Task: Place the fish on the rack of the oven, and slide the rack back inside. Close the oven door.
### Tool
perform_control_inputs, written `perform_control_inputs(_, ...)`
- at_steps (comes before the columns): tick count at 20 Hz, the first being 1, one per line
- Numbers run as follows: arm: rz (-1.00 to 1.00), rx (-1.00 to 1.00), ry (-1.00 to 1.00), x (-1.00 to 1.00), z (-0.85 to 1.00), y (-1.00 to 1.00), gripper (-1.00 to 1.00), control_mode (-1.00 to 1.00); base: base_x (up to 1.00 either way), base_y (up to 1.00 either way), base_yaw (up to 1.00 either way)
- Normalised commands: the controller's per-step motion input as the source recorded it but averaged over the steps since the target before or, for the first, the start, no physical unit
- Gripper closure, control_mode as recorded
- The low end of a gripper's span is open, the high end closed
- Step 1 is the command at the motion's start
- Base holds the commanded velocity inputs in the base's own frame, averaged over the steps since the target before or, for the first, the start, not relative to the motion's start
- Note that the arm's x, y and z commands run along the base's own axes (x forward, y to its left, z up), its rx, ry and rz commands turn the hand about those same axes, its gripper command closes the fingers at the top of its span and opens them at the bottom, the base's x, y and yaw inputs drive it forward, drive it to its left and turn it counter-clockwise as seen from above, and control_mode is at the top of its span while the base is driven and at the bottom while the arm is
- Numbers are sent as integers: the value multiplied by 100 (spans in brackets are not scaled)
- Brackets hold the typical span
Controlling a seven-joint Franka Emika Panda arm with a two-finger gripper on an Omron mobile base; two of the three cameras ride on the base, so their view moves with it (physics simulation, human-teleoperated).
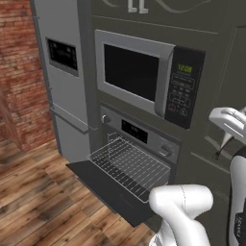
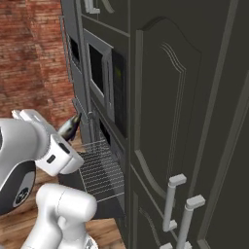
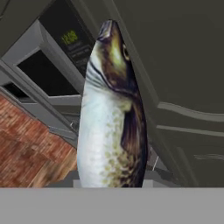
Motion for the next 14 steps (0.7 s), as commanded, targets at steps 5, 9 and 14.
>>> perform_control_inputs(5,2,0,4,12,-10,0,100,-100,16,0,0)
perform_control_inputs(9,0,0,11,34,-8,0,100,-100,0,0,0)
perform_control_inputs(14,0,0,1,22,0,0,100,-100,0,0,0)
